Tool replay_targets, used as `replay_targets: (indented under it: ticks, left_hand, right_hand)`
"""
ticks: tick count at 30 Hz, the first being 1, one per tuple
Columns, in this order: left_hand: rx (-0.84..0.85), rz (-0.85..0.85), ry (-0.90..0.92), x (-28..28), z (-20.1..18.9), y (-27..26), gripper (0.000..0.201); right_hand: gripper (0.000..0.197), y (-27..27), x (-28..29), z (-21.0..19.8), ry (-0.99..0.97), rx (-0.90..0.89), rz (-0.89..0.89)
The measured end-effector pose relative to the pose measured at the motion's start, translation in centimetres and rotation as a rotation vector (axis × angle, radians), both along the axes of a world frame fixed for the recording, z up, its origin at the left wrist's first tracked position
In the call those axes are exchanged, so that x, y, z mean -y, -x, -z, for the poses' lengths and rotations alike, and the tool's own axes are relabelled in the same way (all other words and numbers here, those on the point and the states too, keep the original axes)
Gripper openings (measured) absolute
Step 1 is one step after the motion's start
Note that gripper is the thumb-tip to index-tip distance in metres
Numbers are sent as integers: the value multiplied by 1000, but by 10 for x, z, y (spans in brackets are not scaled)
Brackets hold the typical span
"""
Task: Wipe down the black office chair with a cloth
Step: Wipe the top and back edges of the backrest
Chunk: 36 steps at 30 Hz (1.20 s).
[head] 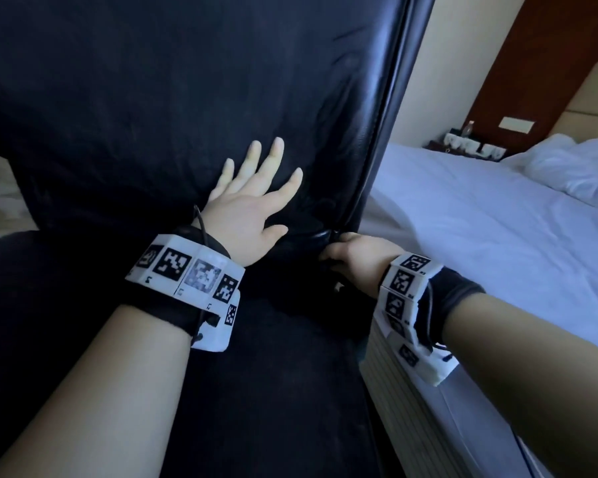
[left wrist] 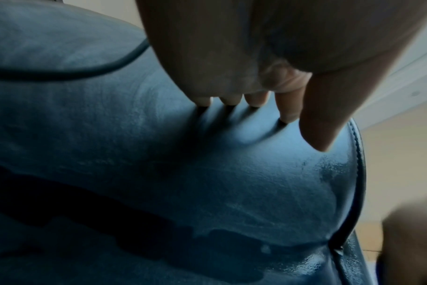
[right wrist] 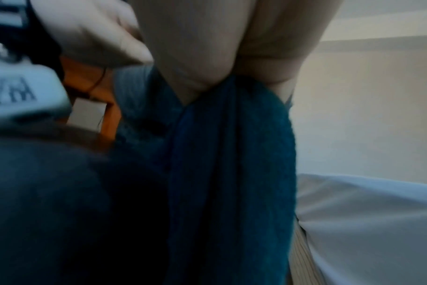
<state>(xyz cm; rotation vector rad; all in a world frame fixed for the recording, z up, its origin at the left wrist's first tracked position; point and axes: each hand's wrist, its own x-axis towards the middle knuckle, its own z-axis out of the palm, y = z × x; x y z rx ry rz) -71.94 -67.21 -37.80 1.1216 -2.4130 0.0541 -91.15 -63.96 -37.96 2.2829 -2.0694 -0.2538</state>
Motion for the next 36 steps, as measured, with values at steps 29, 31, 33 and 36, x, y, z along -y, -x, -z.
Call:
replay_targets:
  ticks: [29, 31, 33, 36]
  left_hand:
    - [-301, 151, -232, -51, -313, -14, 46]
    - [-315, 199, -297, -58, -357, -22, 49]
    - [-309, 237, -344, -67, -403, -37, 52]
    - [-286, 214, -359, -81, -470, -68, 27]
  right_hand:
    - [32, -35, -75, -386, 450, 299, -119]
    - [30, -46, -77, -433, 472, 327, -148]
    - [26, -62, -80, -479, 477, 385, -195]
    - [24, -96, -91, -550, 441, 476, -295]
